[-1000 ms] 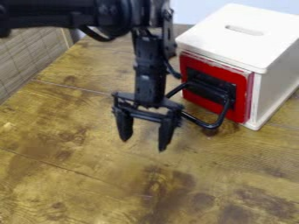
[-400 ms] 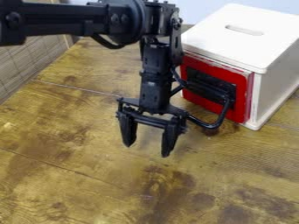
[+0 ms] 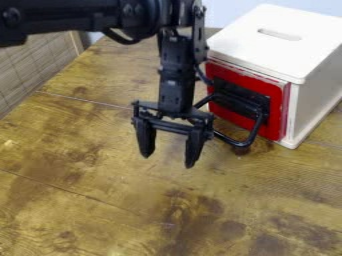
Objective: Close the drawer
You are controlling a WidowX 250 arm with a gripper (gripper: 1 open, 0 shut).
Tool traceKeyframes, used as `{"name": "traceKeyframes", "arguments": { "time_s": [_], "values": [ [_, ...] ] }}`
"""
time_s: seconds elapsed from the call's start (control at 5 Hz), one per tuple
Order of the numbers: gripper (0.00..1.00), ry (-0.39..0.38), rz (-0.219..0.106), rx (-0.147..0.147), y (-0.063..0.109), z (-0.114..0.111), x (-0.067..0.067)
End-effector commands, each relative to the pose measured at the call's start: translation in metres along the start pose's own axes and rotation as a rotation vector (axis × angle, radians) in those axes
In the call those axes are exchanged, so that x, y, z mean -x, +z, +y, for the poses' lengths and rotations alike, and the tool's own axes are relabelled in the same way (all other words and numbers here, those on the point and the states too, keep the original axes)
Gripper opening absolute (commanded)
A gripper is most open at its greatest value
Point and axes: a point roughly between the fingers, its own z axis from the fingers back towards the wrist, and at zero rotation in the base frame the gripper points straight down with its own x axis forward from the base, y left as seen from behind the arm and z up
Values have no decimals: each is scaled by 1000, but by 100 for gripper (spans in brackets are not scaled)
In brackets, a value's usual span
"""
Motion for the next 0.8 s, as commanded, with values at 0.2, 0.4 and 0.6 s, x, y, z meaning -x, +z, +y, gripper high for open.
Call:
{"name": "traceKeyframes", "arguments": {
  "time_s": [0.2,0.4,0.6],
  "values": [
    [100,30,-137,39,63,10,11],
    [100,47,-151,54,76,20,14],
    [100,33,-181,68,91,22,19]
  ]
}}
